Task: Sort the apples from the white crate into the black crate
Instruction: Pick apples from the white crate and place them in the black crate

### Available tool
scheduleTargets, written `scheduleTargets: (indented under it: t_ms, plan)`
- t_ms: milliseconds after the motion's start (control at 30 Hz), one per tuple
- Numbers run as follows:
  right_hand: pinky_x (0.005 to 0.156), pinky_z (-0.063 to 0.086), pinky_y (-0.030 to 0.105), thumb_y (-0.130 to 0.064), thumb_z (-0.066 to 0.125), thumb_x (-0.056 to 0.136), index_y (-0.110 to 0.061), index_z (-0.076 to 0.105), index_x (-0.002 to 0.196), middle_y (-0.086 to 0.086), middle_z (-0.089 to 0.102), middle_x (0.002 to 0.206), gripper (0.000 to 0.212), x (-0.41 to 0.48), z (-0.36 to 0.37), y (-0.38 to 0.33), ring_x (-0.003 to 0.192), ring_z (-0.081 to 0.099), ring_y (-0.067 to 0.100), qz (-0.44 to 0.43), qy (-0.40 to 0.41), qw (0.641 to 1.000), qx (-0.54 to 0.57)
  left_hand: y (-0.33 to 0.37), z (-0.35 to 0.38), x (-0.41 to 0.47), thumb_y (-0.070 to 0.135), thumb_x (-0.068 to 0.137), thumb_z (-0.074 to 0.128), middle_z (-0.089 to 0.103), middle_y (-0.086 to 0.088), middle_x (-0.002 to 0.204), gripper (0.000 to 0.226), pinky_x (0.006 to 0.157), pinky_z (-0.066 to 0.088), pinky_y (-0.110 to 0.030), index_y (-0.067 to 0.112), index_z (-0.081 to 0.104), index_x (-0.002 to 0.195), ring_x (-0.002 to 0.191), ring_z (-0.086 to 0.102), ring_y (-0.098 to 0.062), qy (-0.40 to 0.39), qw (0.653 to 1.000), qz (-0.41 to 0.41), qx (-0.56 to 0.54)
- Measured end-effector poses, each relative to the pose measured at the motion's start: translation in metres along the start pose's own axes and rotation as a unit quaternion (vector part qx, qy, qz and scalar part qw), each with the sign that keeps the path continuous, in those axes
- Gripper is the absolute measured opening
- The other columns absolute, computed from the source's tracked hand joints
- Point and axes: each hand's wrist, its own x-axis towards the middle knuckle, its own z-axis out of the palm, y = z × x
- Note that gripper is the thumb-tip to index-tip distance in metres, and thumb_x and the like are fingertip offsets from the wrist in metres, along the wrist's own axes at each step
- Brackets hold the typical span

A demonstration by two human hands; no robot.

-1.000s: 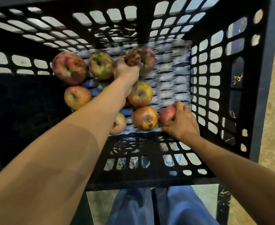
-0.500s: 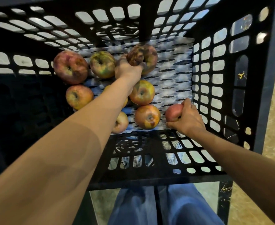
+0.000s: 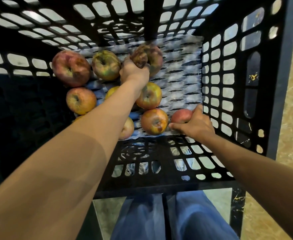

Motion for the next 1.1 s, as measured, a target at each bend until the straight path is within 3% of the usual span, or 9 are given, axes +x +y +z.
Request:
scheduleTargets:
  t_ms: [167,367,500,667,900,1100]
  plan:
    - [0.101,0.039,0.043,-0.054,0.082,0.058,-0.016,0.018,0.143,0.017,0.038,0.14,0.112,-0.01,-0.003,-0.004,0.128,0.041,0.036,0.0,-0.021,1.0,0.012,0.01,-0.016,-0.001,0.032,0.086,0.064,0.05,-0.01,0.132,0.056,0.097,0.048,-0.04,0.013,0.042,0.133,0.12,0.05,-0.029,0.004,1.0,-0.008,0.01]
    - [0.104,0.037,0.043,-0.041,0.074,0.074,-0.013,0.02,0.143,0.015,0.038,0.141,0.091,-0.063,-0.034,-0.011,0.129,0.04,0.034,-0.04,-0.004,0.999,0.012,0.011,-0.06,-0.055,0.032,0.087,0.065,0.052,-0.007,0.134,0.057,0.102,0.042,-0.038,0.011,0.043,0.136,0.123,0.048,-0.026,-0.022,0.999,0.0,0.03]
    - [0.097,0.042,0.042,-0.038,0.066,0.082,-0.009,0.034,0.135,0.018,0.05,0.131,0.068,-0.123,-0.075,-0.019,0.118,0.05,0.035,-0.094,-0.001,0.995,0.02,0.005,-0.107,-0.133,0.032,0.091,0.06,0.048,-0.006,0.139,0.054,0.101,0.043,-0.039,0.015,0.042,0.138,0.125,0.047,-0.025,-0.071,0.994,-0.002,0.078]
    - [0.09,0.046,0.041,-0.037,0.062,0.086,-0.009,0.045,0.127,0.017,0.056,0.124,0.053,-0.226,-0.135,-0.035,0.11,0.054,0.033,-0.139,0.028,0.989,0.046,0.021,-0.178,-0.254,0.034,0.093,0.056,0.055,-0.004,0.132,0.049,0.08,0.038,-0.026,0.015,0.045,0.137,0.118,0.052,-0.022,-0.079,0.991,-0.005,0.105]
    - [0.087,0.045,0.039,-0.035,0.059,0.089,-0.009,0.046,0.127,0.014,0.061,0.118,0.047,-0.382,-0.211,-0.026,0.108,0.056,0.031,-0.203,0.037,0.973,0.104,0.056,-0.267,-0.401,0.043,0.091,0.054,0.056,-0.002,0.132,0.045,0.098,0.043,-0.037,0.02,0.051,0.131,0.121,0.051,-0.022,-0.103,0.986,0.051,0.124]
    - [0.079,0.041,0.03,-0.029,0.058,0.091,-0.01,0.048,0.128,0.01,0.062,0.117,0.043,-0.492,-0.256,0.004,0.099,0.058,0.026,-0.209,0.068,0.956,0.194,0.075,-0.317,-0.494,0.035,0.096,0.05,0.056,0.0,0.131,0.039,0.091,0.038,-0.024,0.019,0.052,0.131,0.115,0.052,-0.014,-0.121,0.98,0.111,0.116]
